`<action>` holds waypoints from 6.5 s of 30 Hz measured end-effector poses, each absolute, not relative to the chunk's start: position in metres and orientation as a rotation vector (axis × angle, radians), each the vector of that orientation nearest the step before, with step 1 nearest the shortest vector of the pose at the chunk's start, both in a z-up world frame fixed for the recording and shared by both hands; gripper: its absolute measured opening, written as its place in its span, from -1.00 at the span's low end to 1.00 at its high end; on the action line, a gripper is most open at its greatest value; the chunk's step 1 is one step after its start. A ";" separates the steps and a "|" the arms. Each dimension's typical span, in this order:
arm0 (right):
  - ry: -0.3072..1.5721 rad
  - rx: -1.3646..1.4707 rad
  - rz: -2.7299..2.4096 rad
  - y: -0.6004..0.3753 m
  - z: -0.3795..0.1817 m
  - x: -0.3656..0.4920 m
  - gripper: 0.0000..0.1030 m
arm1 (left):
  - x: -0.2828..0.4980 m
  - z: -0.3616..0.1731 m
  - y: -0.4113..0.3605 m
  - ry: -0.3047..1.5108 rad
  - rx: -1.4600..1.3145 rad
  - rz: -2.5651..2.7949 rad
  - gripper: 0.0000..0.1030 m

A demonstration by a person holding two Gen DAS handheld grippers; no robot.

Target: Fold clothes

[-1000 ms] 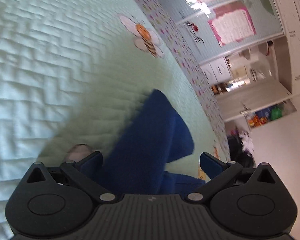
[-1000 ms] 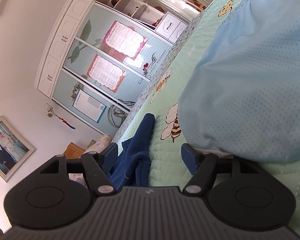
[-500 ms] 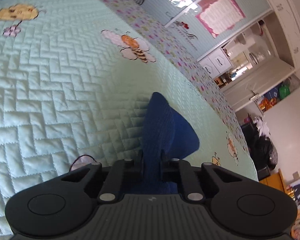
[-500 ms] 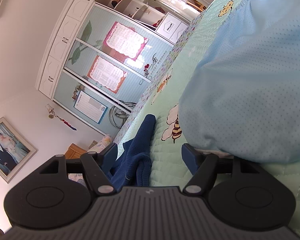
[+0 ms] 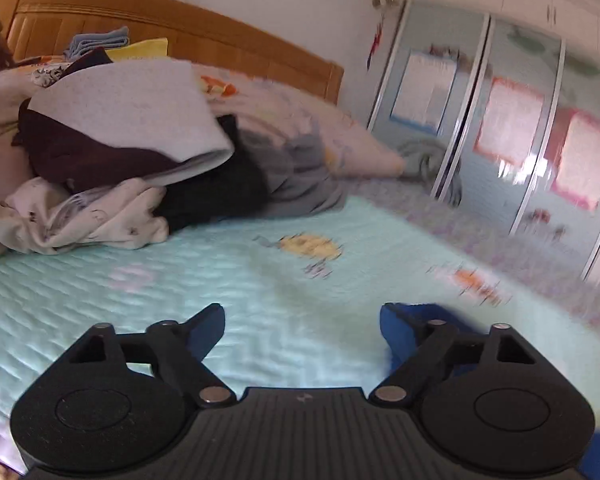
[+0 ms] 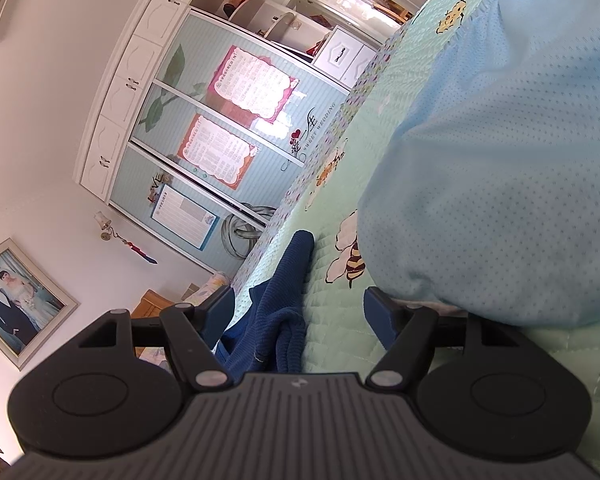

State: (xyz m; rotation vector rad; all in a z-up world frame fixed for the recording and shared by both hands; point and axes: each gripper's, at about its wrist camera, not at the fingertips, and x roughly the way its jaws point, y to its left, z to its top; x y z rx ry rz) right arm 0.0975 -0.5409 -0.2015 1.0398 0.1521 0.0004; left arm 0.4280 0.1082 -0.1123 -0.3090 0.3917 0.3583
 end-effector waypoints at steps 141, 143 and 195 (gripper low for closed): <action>0.077 1.132 0.037 -0.570 -0.219 0.101 0.42 | 0.483 -0.165 0.183 0.746 1.336 -0.451 0.99; 0.075 1.134 0.038 -0.569 -0.219 0.101 0.42 | 0.481 -0.166 0.177 0.764 1.321 -0.461 0.98; 0.279 0.506 0.457 -0.391 -0.065 0.154 0.73 | 0.270 -0.103 0.189 0.261 -0.246 0.081 0.99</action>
